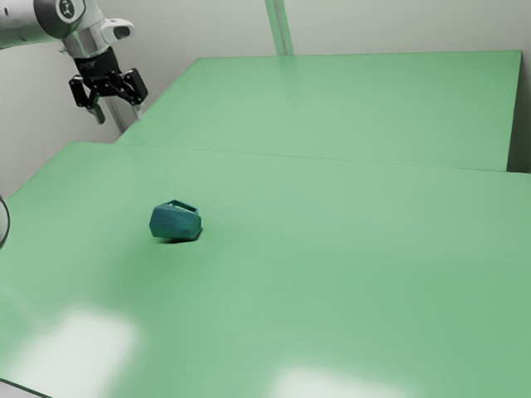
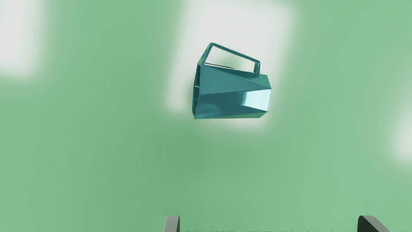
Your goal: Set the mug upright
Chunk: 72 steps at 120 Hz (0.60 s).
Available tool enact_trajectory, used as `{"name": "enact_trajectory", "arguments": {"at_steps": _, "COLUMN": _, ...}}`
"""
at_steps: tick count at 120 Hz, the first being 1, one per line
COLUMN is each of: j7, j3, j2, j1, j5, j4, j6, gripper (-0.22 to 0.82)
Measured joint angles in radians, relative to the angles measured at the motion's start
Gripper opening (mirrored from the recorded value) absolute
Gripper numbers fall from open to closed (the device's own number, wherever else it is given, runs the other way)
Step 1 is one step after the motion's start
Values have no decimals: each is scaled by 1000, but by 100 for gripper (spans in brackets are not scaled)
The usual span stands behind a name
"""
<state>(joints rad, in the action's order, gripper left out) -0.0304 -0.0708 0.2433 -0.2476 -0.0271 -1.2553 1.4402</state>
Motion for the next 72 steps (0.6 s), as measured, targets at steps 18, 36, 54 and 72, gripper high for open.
{"name": "enact_trajectory", "arguments": {"at_steps": 18, "j7": 17, "j3": -2, "j2": 2, "j1": 6, "j5": 18, "j4": -6, "j6": 0, "gripper": 60}}
{"name": "enact_trajectory", "arguments": {"at_steps": 36, "j7": 39, "j3": 138, "j2": 55, "j1": 40, "j5": 128, "j4": -19, "j6": 26, "gripper": 60}}
{"name": "enact_trajectory", "arguments": {"at_steps": 54, "j7": 125, "j3": 387, "j2": 145, "j1": 38, "j5": 446, "j4": -127, "j6": 97, "gripper": 60}}
{"name": "enact_trajectory", "arguments": {"at_steps": 72, "j7": 265, "j3": 480, "j2": 221, "j1": 6, "j5": 789, "j4": -268, "j6": 143, "gripper": 60}}
